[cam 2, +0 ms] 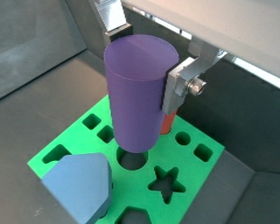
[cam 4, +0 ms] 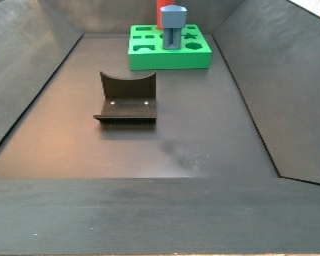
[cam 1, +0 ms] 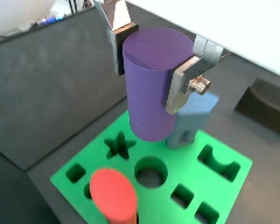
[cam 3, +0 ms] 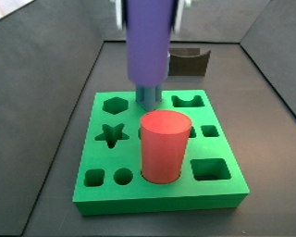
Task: Pick up the round object. Move up. Place the round object on the fixture. Regrasp the round object. Move to above the board. Insert the round object.
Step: Insert the round object.
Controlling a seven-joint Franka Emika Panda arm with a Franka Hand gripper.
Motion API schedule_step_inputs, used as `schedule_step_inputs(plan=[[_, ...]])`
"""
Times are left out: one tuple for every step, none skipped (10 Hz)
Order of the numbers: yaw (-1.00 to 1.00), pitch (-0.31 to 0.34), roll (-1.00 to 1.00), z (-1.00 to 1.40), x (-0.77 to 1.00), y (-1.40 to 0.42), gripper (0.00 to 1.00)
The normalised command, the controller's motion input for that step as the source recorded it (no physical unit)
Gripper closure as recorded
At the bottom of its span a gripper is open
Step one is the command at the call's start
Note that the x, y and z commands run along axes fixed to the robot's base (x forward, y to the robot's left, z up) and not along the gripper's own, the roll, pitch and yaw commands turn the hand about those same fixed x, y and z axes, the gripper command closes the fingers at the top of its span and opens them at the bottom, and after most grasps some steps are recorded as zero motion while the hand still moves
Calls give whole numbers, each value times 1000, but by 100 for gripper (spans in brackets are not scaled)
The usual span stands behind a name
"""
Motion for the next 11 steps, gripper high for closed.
schedule_step_inputs(plan=[[37, -94, 94, -680, 160, -117, 100], [0, -121, 89, -683, 71, -89, 100], [14, -106, 103, -671, 123, -66, 100], [37, -97, 107, -651, 140, -63, 100], [40, -84, 90, -623, 140, -51, 100], [49, -80, 107, -649, 123, -14, 100], [86, -57, 166, -643, 0, 0, 100], [86, -33, 94, -386, -54, 0, 100], [0, 0, 0, -11, 0, -40, 100], [0, -10, -4, -217, 0, -71, 100], [0, -39, 0, -340, 0, -106, 100]])
